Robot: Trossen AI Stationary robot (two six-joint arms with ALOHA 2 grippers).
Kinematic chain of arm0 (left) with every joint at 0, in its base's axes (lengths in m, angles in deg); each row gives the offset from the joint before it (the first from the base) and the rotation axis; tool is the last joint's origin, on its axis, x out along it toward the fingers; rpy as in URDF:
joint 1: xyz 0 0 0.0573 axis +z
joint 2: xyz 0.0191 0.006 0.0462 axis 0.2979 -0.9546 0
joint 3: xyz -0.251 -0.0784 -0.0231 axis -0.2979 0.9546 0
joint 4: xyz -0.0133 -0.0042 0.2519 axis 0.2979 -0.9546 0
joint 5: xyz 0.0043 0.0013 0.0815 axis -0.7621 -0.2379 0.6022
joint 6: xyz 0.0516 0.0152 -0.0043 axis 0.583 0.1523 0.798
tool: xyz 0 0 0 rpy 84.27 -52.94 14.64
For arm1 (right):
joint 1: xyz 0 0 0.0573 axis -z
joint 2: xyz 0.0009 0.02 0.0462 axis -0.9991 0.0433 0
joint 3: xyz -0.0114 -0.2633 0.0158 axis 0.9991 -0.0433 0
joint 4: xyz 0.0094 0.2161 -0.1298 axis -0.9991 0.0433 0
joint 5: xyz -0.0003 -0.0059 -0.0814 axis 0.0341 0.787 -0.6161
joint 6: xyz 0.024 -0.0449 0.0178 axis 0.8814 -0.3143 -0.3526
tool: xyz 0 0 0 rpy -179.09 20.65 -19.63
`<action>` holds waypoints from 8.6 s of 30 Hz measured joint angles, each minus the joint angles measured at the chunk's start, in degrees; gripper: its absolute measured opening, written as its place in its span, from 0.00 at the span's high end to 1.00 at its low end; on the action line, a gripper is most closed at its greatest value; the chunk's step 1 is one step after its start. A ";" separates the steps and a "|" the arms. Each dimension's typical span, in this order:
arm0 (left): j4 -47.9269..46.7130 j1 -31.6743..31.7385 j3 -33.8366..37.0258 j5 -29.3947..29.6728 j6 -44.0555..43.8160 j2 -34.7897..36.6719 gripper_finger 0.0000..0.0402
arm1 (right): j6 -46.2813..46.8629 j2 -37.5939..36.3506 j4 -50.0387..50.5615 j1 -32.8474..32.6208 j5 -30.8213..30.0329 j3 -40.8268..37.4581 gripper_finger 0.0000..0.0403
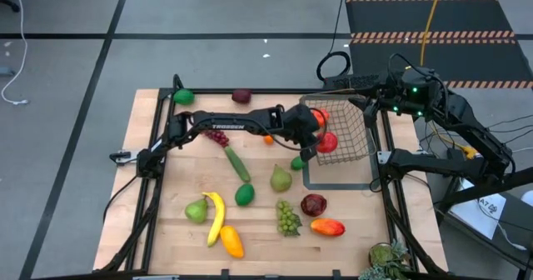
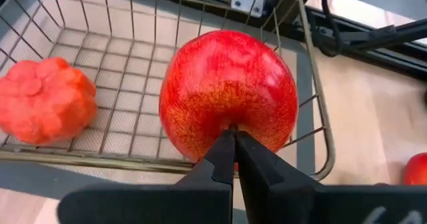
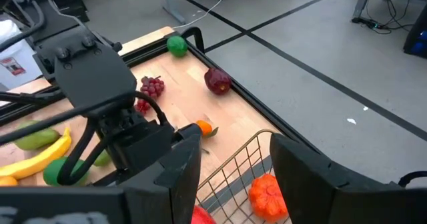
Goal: Build produce basket
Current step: Put the light red apple into the wire basket, then put the bottom red apple into the wire basket
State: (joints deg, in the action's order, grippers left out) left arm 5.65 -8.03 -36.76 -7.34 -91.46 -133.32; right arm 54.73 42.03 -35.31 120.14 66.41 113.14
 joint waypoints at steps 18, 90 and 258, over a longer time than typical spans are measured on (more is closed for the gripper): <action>3.12 -0.28 -0.02 1.98 -5.31 0.02 0.66 | -4.78 -1.23 1.48 0.00 0.24 -0.02 0.57; -10.25 -10.51 58.03 7.84 -23.26 66.72 0.95 | 39.97 25.68 2.27 -57.69 1.03 -0.04 0.53; -12.15 -12.92 35.78 24.86 -8.38 51.67 0.95 | 28.25 12.39 -76.06 -32.96 -13.57 -0.76 0.12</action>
State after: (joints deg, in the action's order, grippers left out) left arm -6.50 -20.95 -0.98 17.53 -99.84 -81.65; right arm 82.98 54.42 -111.37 87.18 52.84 112.38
